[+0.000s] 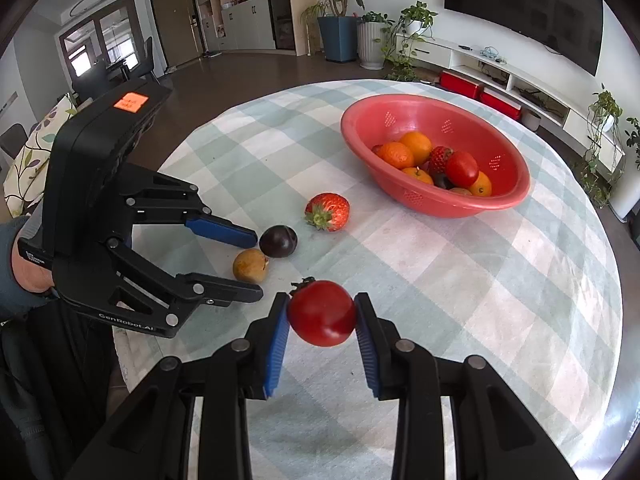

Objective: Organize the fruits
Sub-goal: 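Grasp the second red tomato with the right tool while the left tool grasps the kiwi, then carry the tomato and kiwi over the red bowl and lower them inside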

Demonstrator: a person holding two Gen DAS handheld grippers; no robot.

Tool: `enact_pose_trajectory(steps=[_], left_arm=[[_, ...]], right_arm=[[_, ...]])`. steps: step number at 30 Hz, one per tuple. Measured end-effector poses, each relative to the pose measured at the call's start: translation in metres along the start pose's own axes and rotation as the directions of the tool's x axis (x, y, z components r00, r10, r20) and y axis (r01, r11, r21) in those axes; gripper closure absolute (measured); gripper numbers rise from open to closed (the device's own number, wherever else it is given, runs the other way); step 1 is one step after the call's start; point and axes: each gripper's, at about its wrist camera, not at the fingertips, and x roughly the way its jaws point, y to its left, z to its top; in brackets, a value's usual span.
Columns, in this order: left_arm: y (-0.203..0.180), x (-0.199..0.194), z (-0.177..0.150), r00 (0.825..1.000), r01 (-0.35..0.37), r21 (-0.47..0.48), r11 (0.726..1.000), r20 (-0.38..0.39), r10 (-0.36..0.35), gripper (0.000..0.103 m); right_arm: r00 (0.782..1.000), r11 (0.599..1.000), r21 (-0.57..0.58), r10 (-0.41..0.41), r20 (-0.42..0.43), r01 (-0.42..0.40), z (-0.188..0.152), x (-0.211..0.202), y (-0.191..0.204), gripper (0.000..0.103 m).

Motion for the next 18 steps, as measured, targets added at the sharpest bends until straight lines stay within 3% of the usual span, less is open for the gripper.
enact_pose_trajectory(steps=[1,4,18], left_arm=[[-0.001,0.0,0.0,1.0,-0.001,0.001,1.0,0.001,0.001,0.06],[-0.002,-0.001,-0.001,1.0,-0.001,0.01,1.0,0.007,0.001,0.077],[0.005,-0.014,-0.01,0.999,0.02,-0.012,1.0,0.027,-0.02,0.077]], right_arm=[[1.0,1.0,0.001,-0.002,0.001,0.002,0.0,0.0,0.0,0.068],[1.0,1.0,0.003,-0.005,0.005,0.005,0.0,0.0,0.001,0.068],[0.999,1.0,0.022,-0.021,0.027,0.02,0.0,-0.008,0.001,0.068]])
